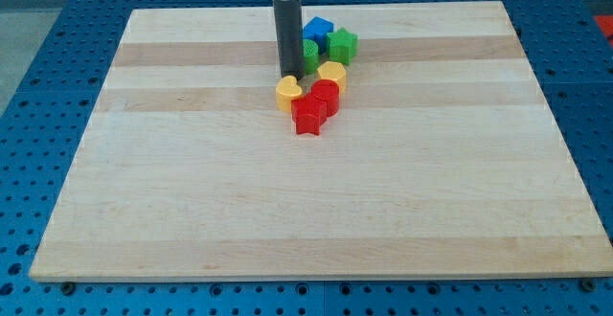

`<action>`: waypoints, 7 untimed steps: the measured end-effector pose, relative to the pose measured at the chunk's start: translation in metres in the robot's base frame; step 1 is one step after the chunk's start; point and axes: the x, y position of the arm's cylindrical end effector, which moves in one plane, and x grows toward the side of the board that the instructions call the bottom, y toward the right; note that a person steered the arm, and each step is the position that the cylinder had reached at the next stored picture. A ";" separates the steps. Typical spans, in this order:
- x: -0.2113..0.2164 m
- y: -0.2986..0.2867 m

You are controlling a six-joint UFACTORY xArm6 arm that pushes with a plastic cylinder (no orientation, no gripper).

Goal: Move yellow hexagon closer to red circle and red star

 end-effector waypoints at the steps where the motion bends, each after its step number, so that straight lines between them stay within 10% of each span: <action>1: -0.003 0.005; 7: 0.012 0.048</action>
